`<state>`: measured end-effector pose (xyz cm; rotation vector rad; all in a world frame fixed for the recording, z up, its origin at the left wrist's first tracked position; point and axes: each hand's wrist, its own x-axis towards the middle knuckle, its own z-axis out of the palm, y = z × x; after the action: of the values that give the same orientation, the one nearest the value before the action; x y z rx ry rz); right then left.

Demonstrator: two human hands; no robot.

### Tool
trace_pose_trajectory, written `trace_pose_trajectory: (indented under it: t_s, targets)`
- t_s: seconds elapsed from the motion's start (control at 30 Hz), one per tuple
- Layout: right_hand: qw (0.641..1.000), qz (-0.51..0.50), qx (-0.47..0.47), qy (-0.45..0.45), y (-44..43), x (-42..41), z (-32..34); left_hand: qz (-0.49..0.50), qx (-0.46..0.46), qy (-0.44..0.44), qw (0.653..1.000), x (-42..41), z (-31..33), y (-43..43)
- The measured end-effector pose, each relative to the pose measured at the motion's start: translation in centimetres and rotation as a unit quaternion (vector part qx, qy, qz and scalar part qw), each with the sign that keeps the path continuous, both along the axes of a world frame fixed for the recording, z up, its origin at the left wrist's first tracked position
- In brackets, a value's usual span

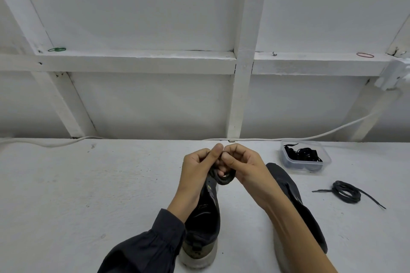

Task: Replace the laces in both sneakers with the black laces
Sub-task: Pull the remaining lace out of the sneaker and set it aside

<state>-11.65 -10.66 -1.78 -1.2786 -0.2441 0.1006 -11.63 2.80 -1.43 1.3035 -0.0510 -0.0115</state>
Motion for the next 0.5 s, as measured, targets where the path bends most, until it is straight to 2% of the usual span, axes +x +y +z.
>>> trace_pose_trajectory:
  t_s: [0.1, 0.23, 0.33, 0.5]
  targets:
    - [1.0, -0.01, -0.003, 0.017, -1.4, -0.5, 0.7, -0.031, 0.001, 0.009, 0.999, 0.0, 0.0, -1.0]
    - [0.997, -0.062, 0.013, 0.042, -4.4, -0.5, 1.8, -0.11, -0.048, 0.033, 0.992, 0.4, 0.5, -2.7]
    - [0.993, -0.104, 0.015, 0.056, -7.3, -0.7, 2.3, -0.162, -0.025, 0.037, 0.986, 0.8, 0.7, -4.9]
    - [0.984, -0.151, -0.007, 0.09, -12.9, -0.5, 1.3, -0.174, 0.026, 0.064, 0.982, 2.1, 0.0, -10.3]
